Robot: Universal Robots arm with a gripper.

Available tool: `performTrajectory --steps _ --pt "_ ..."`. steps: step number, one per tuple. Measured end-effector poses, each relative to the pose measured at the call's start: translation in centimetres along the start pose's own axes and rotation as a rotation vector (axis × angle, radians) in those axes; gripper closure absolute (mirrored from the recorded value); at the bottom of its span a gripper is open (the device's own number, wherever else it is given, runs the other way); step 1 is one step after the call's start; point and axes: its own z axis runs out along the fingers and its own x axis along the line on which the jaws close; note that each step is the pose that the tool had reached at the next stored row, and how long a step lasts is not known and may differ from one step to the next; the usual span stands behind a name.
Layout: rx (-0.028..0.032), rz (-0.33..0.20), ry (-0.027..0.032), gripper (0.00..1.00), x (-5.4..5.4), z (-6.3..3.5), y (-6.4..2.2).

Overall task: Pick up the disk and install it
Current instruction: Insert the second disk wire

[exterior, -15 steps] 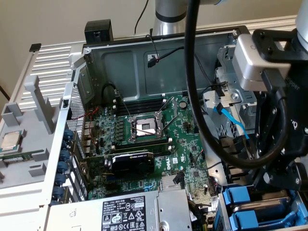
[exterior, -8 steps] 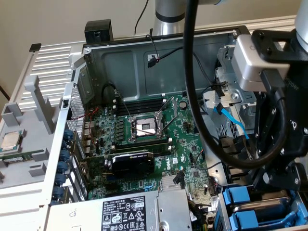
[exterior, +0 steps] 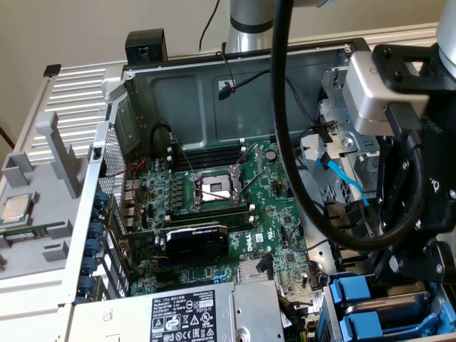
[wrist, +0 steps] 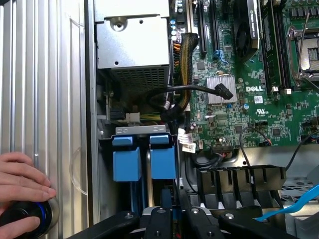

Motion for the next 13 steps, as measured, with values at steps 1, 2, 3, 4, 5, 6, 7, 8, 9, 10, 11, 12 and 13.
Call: performTrajectory --steps 1,2,3,4,5,6,7,8,9,10,11,12,13 --pt "0.0001 0.000 0.0000 0.84 0.00 0.00 0.00" --pt "0.0002 0.000 0.0000 0.84 0.00 0.00 0.00" --pt "0.0004 0.000 0.0000 0.84 0.00 0.00 0.00" --pt "0.0006 0.000 -0.0001 0.84 0.00 0.00 0.00" --pt "0.0007 0.000 0.0000 0.84 0.00 0.00 0.00" --pt "0.0008 0.000 -0.0001 0.84 0.00 -0.01 0.00" --pt "0.0008 0.000 0.0000 0.84 0.00 -0.02 0.00" --pt "0.0010 0.000 -0.0001 0.84 0.00 -0.02 0.00" --pt "0.0026 0.000 -0.0001 0.84 0.00 -0.03 0.01" --pt "0.0028 0.000 -0.0001 0.84 0.00 -0.03 0.01" --pt "0.0029 0.000 -0.0001 0.84 0.00 -0.03 0.01" --pt "0.0029 0.000 -0.0001 0.84 0.00 -0.03 0.01" --pt "0.0030 0.000 -0.0002 0.84 0.01 -0.03 0.01"
